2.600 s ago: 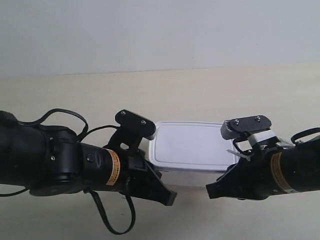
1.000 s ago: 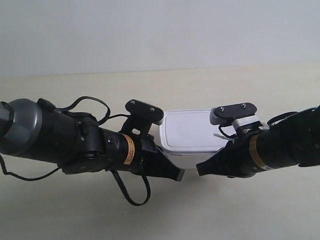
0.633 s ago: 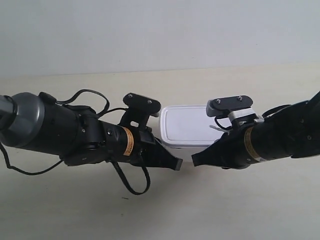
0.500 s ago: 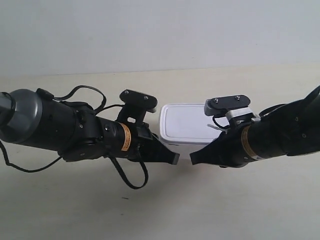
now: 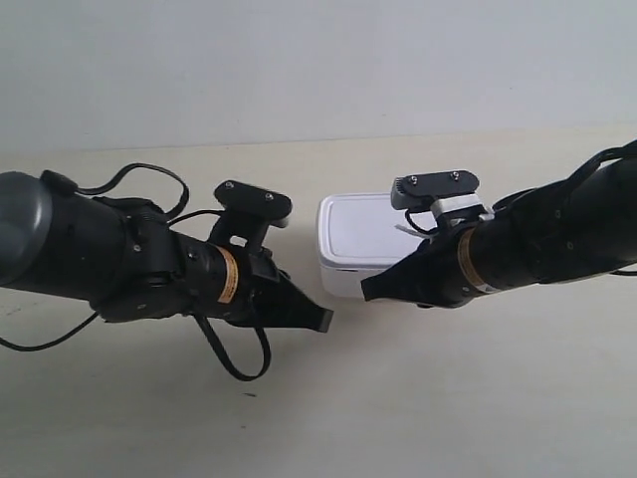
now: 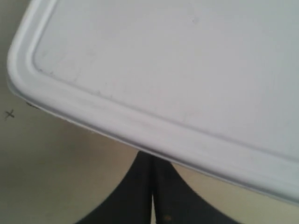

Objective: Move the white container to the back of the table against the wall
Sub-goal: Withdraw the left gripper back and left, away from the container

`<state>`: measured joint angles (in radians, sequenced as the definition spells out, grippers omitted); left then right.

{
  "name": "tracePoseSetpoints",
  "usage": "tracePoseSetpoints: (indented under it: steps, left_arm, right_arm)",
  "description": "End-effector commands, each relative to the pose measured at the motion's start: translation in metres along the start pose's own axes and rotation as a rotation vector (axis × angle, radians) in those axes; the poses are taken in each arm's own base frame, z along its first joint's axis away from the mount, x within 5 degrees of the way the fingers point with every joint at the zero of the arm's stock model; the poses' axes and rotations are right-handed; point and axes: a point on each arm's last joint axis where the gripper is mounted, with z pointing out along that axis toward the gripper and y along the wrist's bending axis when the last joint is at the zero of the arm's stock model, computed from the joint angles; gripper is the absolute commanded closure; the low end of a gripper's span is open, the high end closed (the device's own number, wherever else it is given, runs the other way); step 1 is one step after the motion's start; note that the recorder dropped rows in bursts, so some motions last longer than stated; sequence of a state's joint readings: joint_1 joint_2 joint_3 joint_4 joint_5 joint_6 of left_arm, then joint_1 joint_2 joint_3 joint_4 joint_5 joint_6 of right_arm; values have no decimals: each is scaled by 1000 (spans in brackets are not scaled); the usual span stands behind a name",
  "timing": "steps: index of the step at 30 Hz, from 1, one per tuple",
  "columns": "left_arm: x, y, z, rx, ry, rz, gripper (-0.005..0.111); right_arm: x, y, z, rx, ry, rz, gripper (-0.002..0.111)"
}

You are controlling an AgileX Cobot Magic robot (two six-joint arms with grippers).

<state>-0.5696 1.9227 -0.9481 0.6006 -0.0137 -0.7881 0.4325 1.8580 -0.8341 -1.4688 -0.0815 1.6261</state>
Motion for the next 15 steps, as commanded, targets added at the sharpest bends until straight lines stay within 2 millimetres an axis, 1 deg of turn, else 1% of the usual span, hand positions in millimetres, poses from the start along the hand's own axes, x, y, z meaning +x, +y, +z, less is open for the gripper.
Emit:
tracePoseSetpoints:
  steps: [1,5,9,15]
  left_arm:
    - [4,-1,-24,40,-49,-36,107]
    - [15,-4,-44,96,-87,-69,107]
    - [28,-5,-61,130,-104,-91,107]
    - [51,-19,-85,217,-128,-63,107]
  right_arm:
    - [-7,2,8,-2,-6,-8,108]
    - [-10,1,17,4,-5,-11,108]
    - [-17,0,21,26,-20,-17,108]
    - [-25,-2,26,49,-37,-35,108]
